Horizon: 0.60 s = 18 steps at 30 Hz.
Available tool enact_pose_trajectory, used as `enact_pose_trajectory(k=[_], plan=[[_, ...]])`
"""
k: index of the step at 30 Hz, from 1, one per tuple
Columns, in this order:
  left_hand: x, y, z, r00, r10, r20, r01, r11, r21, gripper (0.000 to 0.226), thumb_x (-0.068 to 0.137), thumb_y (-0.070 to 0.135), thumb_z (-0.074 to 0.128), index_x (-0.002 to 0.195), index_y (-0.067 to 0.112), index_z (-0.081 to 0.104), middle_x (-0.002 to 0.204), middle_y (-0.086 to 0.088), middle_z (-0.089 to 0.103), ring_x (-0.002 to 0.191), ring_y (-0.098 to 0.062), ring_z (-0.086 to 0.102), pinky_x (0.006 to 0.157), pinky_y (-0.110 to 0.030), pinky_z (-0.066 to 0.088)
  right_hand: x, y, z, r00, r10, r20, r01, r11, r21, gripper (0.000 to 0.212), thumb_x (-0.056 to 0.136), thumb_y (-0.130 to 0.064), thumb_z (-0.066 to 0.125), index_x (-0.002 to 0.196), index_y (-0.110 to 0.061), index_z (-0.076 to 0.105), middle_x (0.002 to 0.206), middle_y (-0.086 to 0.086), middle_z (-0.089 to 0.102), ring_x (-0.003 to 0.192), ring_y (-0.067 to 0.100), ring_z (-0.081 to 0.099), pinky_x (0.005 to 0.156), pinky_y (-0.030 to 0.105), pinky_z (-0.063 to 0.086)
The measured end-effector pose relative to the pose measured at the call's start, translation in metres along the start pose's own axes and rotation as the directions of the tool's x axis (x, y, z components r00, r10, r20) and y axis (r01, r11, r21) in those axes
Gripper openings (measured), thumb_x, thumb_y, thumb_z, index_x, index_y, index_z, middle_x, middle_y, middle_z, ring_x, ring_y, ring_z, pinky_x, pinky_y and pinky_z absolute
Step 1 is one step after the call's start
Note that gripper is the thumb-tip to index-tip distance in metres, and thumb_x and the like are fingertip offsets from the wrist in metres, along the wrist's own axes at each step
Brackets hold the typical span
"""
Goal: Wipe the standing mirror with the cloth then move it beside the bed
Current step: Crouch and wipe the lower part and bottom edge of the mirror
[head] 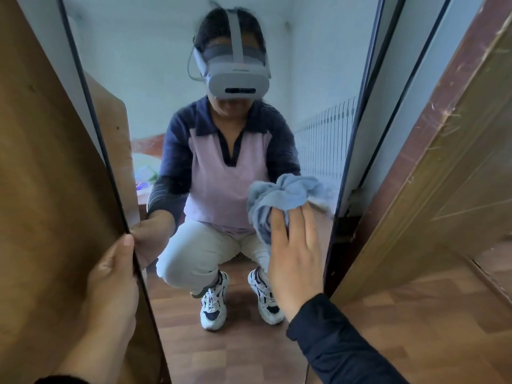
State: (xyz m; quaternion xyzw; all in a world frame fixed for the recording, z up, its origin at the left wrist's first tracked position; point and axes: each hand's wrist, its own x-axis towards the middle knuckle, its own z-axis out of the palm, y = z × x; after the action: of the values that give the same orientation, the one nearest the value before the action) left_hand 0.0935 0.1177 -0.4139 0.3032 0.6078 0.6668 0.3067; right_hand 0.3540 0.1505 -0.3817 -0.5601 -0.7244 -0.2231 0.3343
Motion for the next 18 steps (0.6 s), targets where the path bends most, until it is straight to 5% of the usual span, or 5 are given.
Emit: enact_pose_trajectory(k=[3, 7, 12, 18], plan=[[0.002, -0.003, -0.003, 1.0, 0.003, 0.002, -0.003, 1.0, 0.002, 0.033, 0.078, 0.067, 0.058, 0.101, 0.049, 0.073, 0.113, 0.011, 0.072, 0.112, -0.012, 0.066, 0.109, -0.043, 0.044, 0.004, 0.022, -0.007, 0.998, -0.021, -0.062, 0.027, 0.995, 0.098, 0.048, 0.087, 0.001, 0.049, 0.134, -0.007, 0.045, 0.129, 0.015, 0.048, 0.123, 0.033, 0.046, 0.11, 0.04, 0.039], [0.002, -0.001, 0.001, 1.0, 0.006, 0.012, -0.006, 1.0, -0.01, 0.021, 0.087, 0.058, 0.057, 0.096, 0.05, 0.074, 0.105, 0.015, 0.075, 0.11, -0.011, 0.067, 0.108, -0.042, 0.045, 0.023, 0.043, -0.02, 0.981, 0.156, -0.114, -0.136, 0.976, 0.167, 0.051, 0.074, 0.004, 0.069, 0.121, -0.005, 0.048, 0.106, 0.02, 0.056, 0.097, 0.03, 0.045, 0.082, 0.045, 0.051], [-0.001, -0.001, 0.002, 1.0, 0.008, -0.004, -0.008, 1.0, -0.016, 0.03, 0.081, 0.062, 0.057, 0.099, 0.046, 0.075, 0.11, 0.01, 0.074, 0.112, -0.012, 0.067, 0.108, -0.045, 0.046, 0.036, 0.041, -0.024, 0.94, 0.256, -0.226, -0.216, 0.958, 0.188, 0.029, 0.085, -0.001, 0.071, 0.111, -0.004, 0.059, 0.122, 0.024, 0.05, 0.114, 0.039, 0.043, 0.1, 0.044, 0.043], [-0.002, 0.001, 0.003, 0.999, -0.005, -0.039, 0.004, 1.0, -0.016, 0.033, 0.078, 0.066, 0.056, 0.099, 0.049, 0.074, 0.112, 0.009, 0.075, 0.112, -0.012, 0.068, 0.106, -0.046, 0.047, 0.032, -0.013, -0.001, 0.988, 0.073, -0.138, -0.037, 0.967, 0.25, 0.054, 0.089, 0.005, 0.045, 0.142, -0.006, 0.047, 0.153, 0.017, 0.036, 0.143, 0.036, 0.03, 0.121, 0.043, 0.027]])
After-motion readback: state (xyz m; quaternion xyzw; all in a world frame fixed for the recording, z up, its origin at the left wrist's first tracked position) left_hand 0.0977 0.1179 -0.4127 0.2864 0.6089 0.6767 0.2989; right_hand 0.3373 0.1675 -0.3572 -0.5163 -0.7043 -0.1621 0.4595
